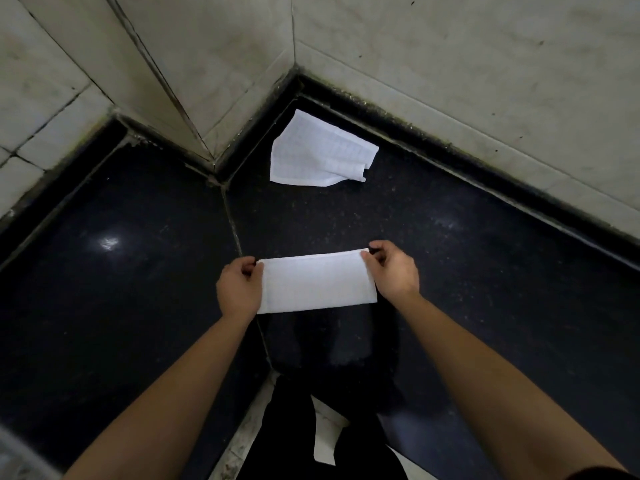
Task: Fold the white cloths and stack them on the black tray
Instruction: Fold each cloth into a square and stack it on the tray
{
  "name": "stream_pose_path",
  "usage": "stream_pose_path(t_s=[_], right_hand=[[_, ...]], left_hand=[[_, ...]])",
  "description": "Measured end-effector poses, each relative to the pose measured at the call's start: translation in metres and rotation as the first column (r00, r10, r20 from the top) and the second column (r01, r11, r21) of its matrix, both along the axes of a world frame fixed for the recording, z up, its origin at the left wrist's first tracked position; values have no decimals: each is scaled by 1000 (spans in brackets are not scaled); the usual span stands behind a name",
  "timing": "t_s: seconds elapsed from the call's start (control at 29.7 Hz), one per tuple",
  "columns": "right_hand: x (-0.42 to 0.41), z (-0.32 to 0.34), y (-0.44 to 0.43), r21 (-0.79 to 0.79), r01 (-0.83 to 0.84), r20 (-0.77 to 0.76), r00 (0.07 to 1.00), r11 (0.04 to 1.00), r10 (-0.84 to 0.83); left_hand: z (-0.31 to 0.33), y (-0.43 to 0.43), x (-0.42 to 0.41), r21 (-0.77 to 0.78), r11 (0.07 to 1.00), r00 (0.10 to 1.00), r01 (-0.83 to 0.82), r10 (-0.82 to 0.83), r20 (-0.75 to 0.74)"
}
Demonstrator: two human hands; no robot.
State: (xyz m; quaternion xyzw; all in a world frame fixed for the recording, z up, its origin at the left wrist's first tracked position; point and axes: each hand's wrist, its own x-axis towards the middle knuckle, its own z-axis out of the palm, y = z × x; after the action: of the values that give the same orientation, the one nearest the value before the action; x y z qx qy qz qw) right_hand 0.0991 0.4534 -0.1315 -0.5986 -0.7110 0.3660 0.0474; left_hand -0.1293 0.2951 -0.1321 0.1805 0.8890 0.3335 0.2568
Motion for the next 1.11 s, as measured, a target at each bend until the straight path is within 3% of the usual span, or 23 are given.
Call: stream_pose_path(t_s=[0.07,0.13,0.17,0.24,0.3,0.4,0.57,0.64,0.74,0.81,0.91,1.01,1.11], right_hand=[[9,-1,-5,311,-249,78,968,917,237],[21,-4,-12,535,-521,224,846,665,483],[24,-5,-15,535,-630,302,765,563,569],[29,-8,-22,380,-786,451,618,488,644],[31,-15,-23,236,-833,532,541,500,651],[30,-22,-15,156,-821,535,538,550,651],[31,-20,-21,113,-831,543,511,545,666],[33,-14,-30,167,-765,473,616,622,630],[41,-4,-45,291,-477,286,871,829,400],[47,-3,-56,337,-259,195,960,905,202],[48,1,-66,230,-74,147,988,970,40],[38,8,-71,101,42,160,985,994,-58],[31,9,-76,84,102,195,974,991,-117]], left_hand=[[1,-12,0,-43,974,943,221,-225,-246],[-1,-24,-3,-192,841,675,506,-525,-518],[-2,-28,-7,-293,734,511,612,-650,-562],[-9,-36,-18,-487,492,251,722,-841,-479],[-16,-39,-28,-594,345,139,727,-921,-364],[-23,-35,-37,-657,283,135,699,-954,-268],[-22,-39,-32,-657,230,152,718,-973,-174],[-15,-38,-27,-604,316,252,732,-949,-191],[6,-16,-18,-387,627,518,676,-778,-355],[11,10,-10,-284,690,544,666,-710,-447],[15,57,7,-234,543,418,806,-803,-425],[14,102,28,-308,264,128,914,-908,-398],[17,134,50,-464,43,-129,885,-935,-332]])
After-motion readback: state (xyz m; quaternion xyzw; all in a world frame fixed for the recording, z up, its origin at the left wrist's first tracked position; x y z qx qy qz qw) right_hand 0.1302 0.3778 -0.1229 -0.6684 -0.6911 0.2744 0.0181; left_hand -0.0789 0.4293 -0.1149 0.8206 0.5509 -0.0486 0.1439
